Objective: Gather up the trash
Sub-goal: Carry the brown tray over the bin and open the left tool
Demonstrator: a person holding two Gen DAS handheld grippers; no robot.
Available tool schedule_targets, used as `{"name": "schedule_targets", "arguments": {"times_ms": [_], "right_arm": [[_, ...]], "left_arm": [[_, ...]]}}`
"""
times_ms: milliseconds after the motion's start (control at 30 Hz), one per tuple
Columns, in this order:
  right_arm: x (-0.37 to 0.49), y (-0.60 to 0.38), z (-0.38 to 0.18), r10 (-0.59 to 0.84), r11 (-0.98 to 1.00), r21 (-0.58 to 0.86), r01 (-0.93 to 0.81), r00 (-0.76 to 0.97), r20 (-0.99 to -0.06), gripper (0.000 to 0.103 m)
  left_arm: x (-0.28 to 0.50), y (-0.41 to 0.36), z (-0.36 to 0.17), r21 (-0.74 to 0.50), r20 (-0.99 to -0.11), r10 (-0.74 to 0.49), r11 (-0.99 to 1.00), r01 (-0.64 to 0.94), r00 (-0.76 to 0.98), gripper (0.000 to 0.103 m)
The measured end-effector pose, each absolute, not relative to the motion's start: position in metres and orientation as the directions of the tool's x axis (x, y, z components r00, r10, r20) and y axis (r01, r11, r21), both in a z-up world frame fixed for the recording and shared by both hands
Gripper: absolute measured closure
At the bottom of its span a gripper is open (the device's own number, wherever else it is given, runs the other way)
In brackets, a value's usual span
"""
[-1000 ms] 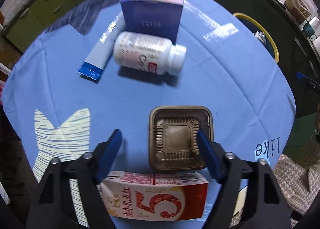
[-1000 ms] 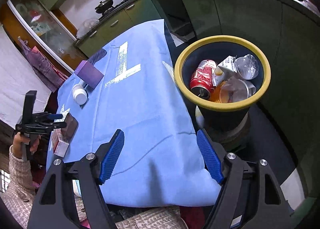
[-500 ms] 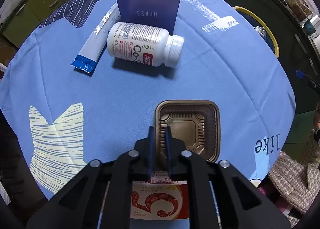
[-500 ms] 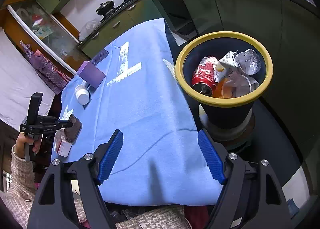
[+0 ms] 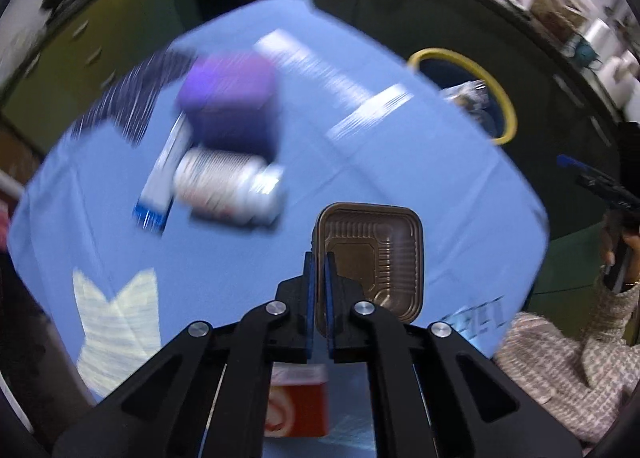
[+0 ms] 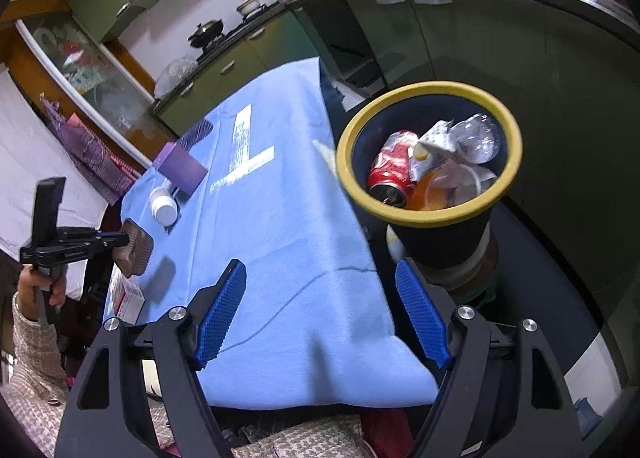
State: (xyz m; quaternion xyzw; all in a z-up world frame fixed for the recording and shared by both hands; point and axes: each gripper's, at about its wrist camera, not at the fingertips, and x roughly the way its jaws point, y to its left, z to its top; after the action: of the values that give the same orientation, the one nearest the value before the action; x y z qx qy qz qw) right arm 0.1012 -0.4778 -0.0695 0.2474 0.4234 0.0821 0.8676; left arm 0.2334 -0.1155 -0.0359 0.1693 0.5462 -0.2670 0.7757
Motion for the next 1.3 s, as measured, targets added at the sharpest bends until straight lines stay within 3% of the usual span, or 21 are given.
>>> {"name": "schedule_targets", "arguments": {"times_ms": [167,333,567,767,833,867,900,1133,1300], "right_arm": [[0.080,-0.504,-0.071,0.339,0.845,0.525,0.096,0.664,-0.667,0.026],[0.055,-0.541,-0.078,0.314,0.813,0.563,0.149,0.703,-0.639,0.026],[0.022,-0.585,-0.096,0.283,0.753,0.616,0.230,0.732,-0.620,0.026],[0.005,-0.610,-0.112,0.266,0.709,0.647,0.281,0.742,-0.615,0.026],[0.003,-0.614,-0.116,0.269,0.697,0.656,0.290,0.742,-0.614,0.026],[0.004,-0.614,-0.117,0.270,0.695,0.657,0.291,0.741,-0.615,0.026],[0.004,-0.615,-0.118,0.273,0.694,0.659,0.290,0.740,-0.614,0.026],[0.008,-0.608,-0.117,0.286,0.702,0.658,0.272,0.738,-0.610,0.025],[0.022,-0.586,-0.113,0.322,0.728,0.645,0.230,0.716,-0.619,0.025]], "left_arm": [[0.234,-0.196,0.006,-0.045,-0.914,-0.312,0.715,0.697,0.260,0.099],[0.248,-0.290,0.014,-0.052,-0.909,-0.346,0.647,0.761,0.232,0.099],[0.305,-0.408,-0.048,-0.060,-0.945,-0.281,0.659,0.750,0.170,0.099],[0.354,-0.462,-0.096,-0.044,-0.951,-0.239,0.733,0.679,0.196,0.098],[0.367,-0.471,-0.110,-0.064,-0.956,-0.233,0.756,0.652,0.176,0.084],[0.371,-0.472,-0.115,-0.069,-0.959,-0.228,0.765,0.640,0.170,0.061],[0.375,-0.473,-0.118,-0.072,-0.959,-0.226,0.779,0.623,0.171,0.050],[0.348,-0.440,-0.073,-0.177,-0.921,-0.357,0.740,0.649,0.156,0.050],[0.306,-0.361,0.002,-0.299,-0.813,-0.551,0.674,0.676,0.190,0.031]]}}
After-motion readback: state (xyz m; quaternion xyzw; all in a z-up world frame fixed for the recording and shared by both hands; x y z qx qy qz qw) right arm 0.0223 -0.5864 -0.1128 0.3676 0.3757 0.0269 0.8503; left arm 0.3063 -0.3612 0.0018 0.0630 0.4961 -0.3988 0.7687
